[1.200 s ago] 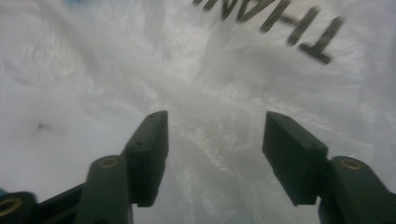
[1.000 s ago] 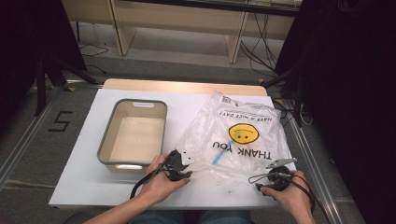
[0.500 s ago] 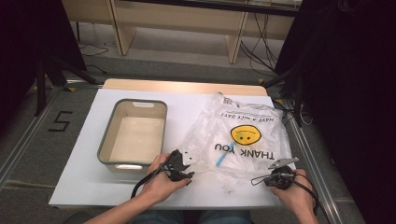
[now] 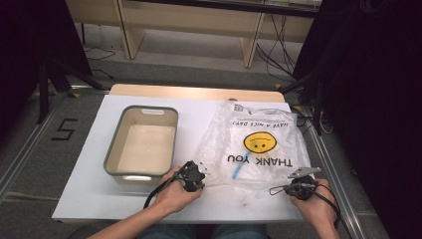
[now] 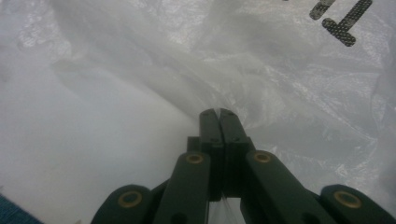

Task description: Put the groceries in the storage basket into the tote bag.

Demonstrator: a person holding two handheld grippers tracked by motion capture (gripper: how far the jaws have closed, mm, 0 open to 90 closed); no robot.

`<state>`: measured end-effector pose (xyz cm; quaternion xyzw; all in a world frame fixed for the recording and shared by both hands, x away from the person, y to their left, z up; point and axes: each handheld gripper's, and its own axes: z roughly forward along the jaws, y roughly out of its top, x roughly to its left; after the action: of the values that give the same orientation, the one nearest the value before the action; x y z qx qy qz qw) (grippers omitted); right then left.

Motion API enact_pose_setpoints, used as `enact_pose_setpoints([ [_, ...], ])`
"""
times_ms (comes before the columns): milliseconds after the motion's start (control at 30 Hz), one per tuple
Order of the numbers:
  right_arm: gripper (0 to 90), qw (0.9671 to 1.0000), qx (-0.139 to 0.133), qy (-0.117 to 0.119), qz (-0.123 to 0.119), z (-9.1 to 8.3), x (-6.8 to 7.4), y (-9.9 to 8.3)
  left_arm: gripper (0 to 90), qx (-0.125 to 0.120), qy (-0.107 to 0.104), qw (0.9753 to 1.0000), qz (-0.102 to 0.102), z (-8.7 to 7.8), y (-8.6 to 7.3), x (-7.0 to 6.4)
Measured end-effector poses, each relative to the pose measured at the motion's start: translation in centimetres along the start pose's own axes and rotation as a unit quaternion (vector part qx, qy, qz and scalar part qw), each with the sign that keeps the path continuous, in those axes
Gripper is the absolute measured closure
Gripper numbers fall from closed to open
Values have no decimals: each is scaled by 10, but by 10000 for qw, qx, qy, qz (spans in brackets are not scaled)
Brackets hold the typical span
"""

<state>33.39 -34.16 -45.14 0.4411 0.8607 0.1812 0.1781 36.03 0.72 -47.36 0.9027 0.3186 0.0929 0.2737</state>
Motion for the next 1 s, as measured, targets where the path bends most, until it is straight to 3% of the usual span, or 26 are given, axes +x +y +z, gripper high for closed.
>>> enact_pose_setpoints([
  [67,900,9999,-67,-90,-25,1,-1,2,886,24,1,10000,22,-1,0,-3],
  [233,900,9990,-280,-336,-6,8,-4,8,890,-61,-316,9995,52,-9,-1,-18],
  [333,900,9982,-412,-432,13,13,-5,13,890,-159,-404,9990,121,-12,-1,-26],
  [467,900,9973,-592,-438,-42,20,-2,20,888,-233,-290,9992,121,-9,0,-26],
  [767,893,9964,-735,-422,-56,22,-3,23,874,-455,17,9989,-125,-5,-2,-12],
  [933,773,9963,-807,-301,-55,12,1,18,755,-652,-72,9978,-8,-12,-5,-15],
  [1000,709,9955,-932,-175,11,5,1,14,659,-768,-63,9970,58,-16,-7,-15],
])
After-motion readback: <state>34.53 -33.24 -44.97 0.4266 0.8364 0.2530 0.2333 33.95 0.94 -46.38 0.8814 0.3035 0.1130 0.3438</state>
